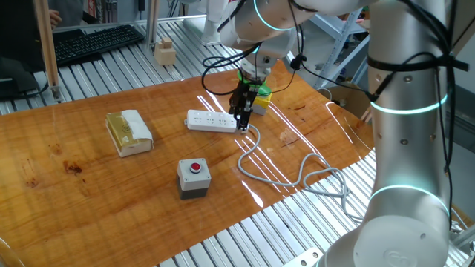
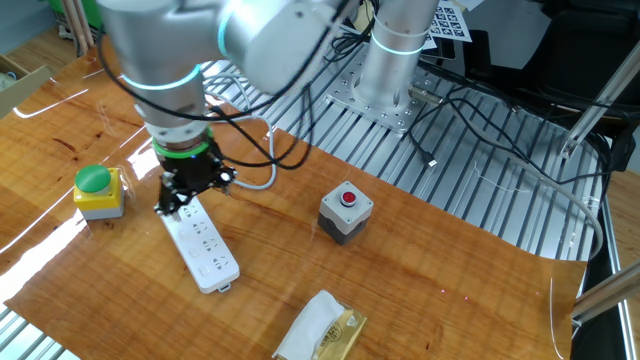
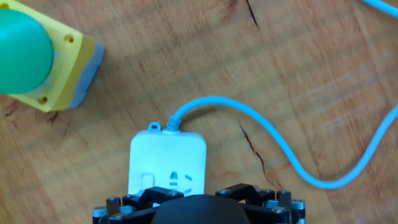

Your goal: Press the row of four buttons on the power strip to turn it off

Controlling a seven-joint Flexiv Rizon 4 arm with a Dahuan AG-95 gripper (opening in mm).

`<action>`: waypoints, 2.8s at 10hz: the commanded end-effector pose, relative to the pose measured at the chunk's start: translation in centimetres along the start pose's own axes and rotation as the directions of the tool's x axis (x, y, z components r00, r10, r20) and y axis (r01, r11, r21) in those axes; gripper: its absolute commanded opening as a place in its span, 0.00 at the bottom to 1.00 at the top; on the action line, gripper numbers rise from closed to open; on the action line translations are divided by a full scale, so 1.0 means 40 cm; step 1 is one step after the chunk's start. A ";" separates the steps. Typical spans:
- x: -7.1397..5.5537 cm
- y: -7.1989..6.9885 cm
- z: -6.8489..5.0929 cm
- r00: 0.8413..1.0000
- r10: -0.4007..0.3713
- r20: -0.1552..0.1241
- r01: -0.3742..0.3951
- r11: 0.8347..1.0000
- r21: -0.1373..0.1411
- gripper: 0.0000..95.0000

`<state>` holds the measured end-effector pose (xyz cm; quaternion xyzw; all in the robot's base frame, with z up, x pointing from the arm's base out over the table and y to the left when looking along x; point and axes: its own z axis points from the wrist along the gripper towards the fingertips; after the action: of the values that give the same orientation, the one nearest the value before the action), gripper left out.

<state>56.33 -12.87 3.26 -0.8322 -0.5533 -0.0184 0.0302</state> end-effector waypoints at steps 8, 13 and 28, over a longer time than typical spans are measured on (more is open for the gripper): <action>0.029 -0.005 0.010 1.000 0.018 -0.019 -0.018 1.000 0.002 1.00; 0.051 0.009 0.017 0.999 0.029 -0.017 -0.029 1.000 0.001 1.00; 0.053 0.014 0.080 0.999 0.017 -0.033 -0.018 0.998 -0.055 1.00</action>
<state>58.00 -10.90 0.56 -0.8369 -0.5447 -0.0496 0.0184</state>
